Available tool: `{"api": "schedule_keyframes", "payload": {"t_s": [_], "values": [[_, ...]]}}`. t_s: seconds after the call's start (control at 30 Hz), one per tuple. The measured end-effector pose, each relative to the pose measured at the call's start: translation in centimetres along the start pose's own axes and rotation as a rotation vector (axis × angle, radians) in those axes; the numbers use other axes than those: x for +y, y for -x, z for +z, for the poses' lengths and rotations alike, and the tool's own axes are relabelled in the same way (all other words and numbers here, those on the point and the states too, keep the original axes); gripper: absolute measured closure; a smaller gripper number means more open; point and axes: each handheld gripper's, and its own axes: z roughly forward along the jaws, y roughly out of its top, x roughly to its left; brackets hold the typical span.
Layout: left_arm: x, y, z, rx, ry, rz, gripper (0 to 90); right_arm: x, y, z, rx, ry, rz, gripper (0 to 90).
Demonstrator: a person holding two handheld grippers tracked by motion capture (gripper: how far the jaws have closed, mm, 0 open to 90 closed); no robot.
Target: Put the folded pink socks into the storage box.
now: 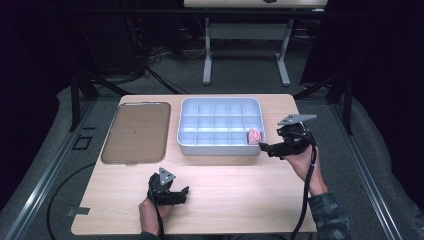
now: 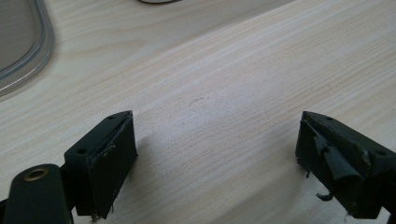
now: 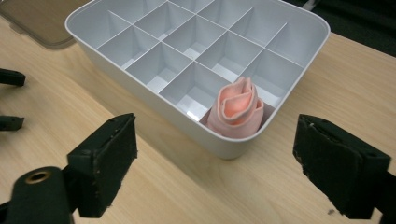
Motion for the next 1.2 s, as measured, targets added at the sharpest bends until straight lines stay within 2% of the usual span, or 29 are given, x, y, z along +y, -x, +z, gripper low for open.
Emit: {"api": "schedule_keyframes", "payload": {"t_s": [0.2,0.4,0.47,0.63,0.9,1.03,1.2], "values": [[0.0,0.0,0.0,0.000,0.000,0.000,12.1,-2.1,-0.3,-1.9,-0.029,0.001,-0.004,7.0],[0.0,0.0,0.0,0.000,0.000,0.000,12.0,-5.1,0.3,-2.8,-0.067,0.008,0.035,5.8],[0.0,0.0,0.0,0.000,0.000,0.001,12.1,-6.3,0.6,-2.9,-0.075,0.007,0.063,5.6],[0.0,0.0,0.0,0.000,0.002,0.000,12.1,-9.3,1.5,-2.3,-0.088,-0.015,0.108,4.8],[0.0,0.0,0.0,0.000,0.000,-0.001,12.0,-13.9,2.3,-0.2,-0.116,-0.066,0.164,3.4],[0.0,0.0,0.0,-0.001,-0.001,-0.001,12.1,-15.8,2.4,0.9,-0.125,-0.077,0.173,3.2],[0.0,0.0,0.0,0.000,0.000,-0.004,12.1,-17.0,2.4,1.9,-0.126,-0.089,0.166,2.8]]}}
